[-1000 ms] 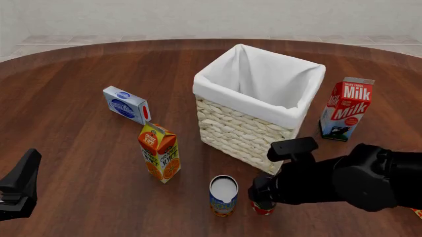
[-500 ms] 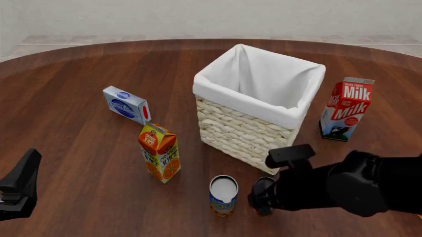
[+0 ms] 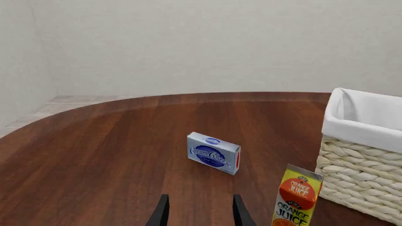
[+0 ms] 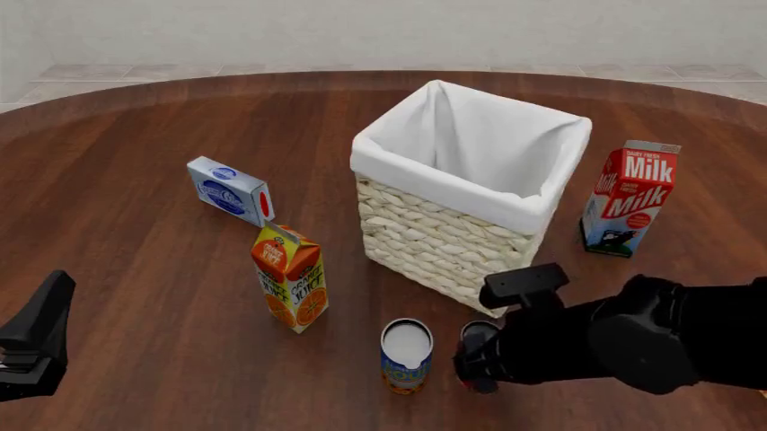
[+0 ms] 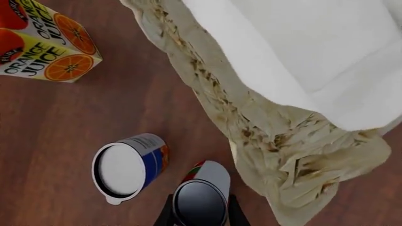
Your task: Pick up the tomato sauce, and put it in the basket.
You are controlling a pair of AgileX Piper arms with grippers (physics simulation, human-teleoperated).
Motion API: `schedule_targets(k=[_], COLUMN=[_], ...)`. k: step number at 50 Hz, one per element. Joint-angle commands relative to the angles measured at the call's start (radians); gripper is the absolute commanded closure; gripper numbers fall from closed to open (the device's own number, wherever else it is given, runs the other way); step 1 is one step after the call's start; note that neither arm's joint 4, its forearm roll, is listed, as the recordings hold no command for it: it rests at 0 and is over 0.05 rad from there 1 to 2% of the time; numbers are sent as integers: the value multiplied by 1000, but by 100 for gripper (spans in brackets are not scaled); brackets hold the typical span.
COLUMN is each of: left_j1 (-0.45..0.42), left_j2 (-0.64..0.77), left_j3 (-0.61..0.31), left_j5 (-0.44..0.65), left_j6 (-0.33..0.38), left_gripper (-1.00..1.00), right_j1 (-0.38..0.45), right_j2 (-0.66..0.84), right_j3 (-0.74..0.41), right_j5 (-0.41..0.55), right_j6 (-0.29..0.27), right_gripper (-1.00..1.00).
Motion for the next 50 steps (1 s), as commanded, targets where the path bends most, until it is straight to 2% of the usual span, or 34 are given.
schedule_targets(k=[1, 15, 50], left_j1=[0, 0, 0], left_j2=[0, 0, 0], left_j3=[0, 0, 0], left_j5=[0, 0, 0], left_j6=[0, 0, 0], left_gripper=[-100, -100, -100], right_j1=[3, -2, -40], right_j2=[-22, -74, -391], right_j3=[-2, -1, -25], right_j5=[17, 55, 315], right_j6=[8, -7, -70], right_gripper=[100, 100, 100])
